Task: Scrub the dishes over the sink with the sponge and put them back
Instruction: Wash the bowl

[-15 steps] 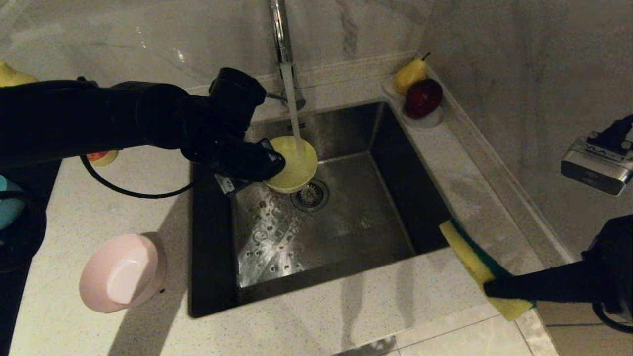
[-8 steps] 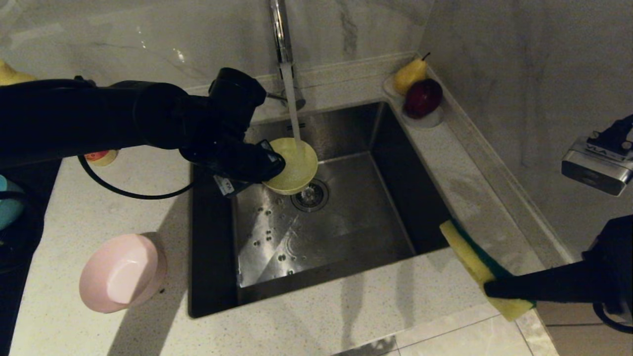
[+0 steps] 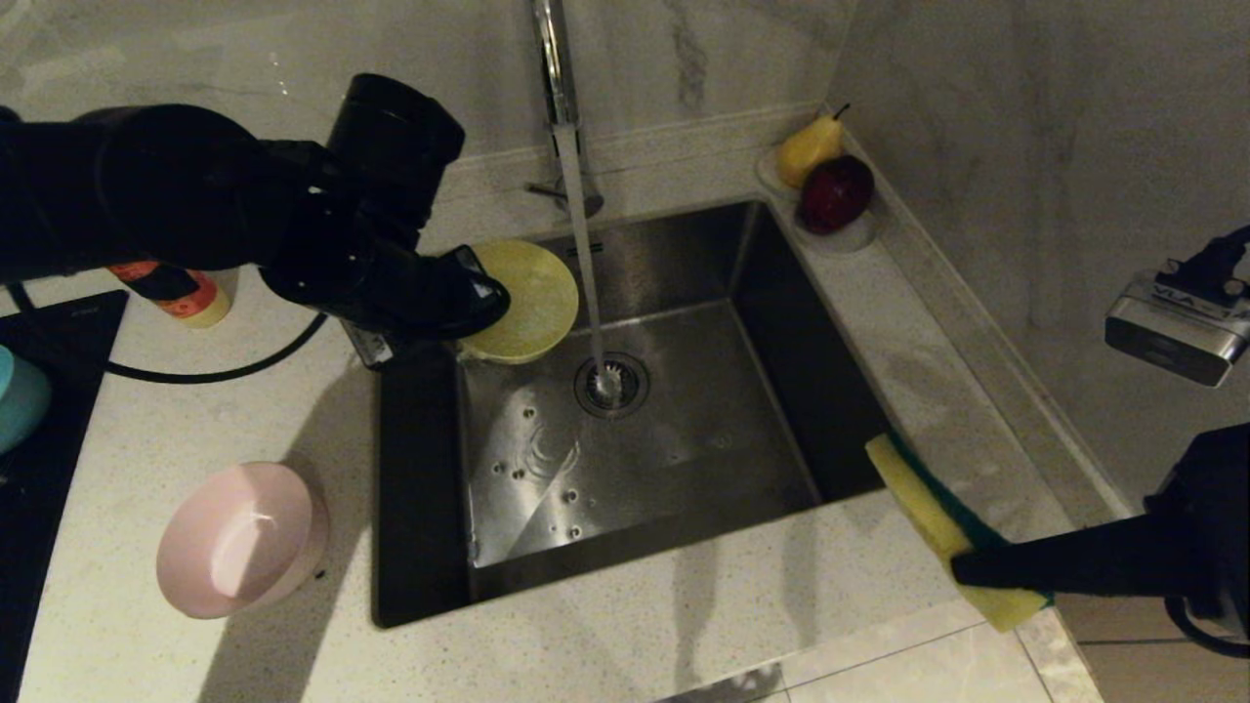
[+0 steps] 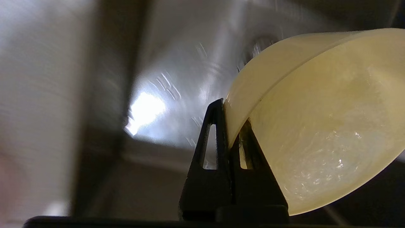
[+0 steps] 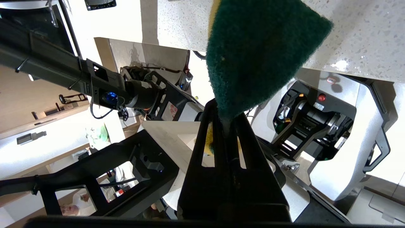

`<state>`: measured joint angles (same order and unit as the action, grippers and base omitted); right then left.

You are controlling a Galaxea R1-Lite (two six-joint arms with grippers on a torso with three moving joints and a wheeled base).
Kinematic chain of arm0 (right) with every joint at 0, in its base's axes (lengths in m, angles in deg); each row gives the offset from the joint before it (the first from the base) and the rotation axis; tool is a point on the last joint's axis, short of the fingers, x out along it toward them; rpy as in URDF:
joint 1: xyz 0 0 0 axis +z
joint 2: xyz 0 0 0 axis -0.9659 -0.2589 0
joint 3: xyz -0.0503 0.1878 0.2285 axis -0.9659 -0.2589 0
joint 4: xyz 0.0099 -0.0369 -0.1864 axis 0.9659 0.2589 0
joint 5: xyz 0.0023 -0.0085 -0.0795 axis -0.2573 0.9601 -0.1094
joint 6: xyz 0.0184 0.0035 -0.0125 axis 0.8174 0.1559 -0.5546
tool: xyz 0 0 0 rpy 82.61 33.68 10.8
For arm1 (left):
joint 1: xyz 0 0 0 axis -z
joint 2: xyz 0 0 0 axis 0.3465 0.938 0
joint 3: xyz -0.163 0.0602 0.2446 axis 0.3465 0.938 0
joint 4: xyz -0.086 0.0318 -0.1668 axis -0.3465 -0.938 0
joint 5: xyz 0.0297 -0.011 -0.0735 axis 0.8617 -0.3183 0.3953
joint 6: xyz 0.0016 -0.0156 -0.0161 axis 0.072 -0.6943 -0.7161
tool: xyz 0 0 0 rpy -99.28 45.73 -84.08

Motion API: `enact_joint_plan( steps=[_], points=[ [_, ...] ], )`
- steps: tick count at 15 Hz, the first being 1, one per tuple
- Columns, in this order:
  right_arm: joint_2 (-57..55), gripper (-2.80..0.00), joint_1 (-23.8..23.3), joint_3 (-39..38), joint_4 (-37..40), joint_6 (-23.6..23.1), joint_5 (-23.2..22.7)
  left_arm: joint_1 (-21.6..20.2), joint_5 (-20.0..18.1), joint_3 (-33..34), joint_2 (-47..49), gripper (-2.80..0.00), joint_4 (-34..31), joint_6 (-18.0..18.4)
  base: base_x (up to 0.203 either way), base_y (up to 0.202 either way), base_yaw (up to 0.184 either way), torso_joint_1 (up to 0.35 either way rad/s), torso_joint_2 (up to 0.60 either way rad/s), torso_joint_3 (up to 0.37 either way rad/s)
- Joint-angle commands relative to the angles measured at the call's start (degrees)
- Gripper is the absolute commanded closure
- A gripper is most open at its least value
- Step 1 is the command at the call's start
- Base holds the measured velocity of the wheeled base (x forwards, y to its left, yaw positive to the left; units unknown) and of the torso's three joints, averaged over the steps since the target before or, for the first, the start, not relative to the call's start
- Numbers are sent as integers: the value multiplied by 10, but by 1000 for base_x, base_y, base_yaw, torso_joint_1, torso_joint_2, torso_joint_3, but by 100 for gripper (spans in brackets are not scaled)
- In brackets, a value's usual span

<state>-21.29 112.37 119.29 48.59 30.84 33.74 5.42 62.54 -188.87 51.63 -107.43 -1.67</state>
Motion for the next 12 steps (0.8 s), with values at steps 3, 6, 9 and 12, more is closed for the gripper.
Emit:
enact_joint_plan(
  steps=[3, 6, 9, 12],
  points=[
    [5, 0, 0, -5, 2, 2, -1, -16, 89, 18, -64, 0, 61, 55, 0, 0, 0, 0, 0, 0],
    [5, 0, 0, -6, 1, 1, -1, -16, 126, 81, -98, 0, 158, 121, 0, 0, 0, 0, 0, 0],
    [-5, 0, 0, -7, 0, 1, -1, -16, 134, 169, -129, 0, 312, 216, 0, 0, 0, 0, 0, 0],
    [-10, 0, 1, -7, -1, 1, -1, -16, 135, 256, -148, 0, 484, 317, 0, 0, 0, 0, 0, 0]
  ],
)
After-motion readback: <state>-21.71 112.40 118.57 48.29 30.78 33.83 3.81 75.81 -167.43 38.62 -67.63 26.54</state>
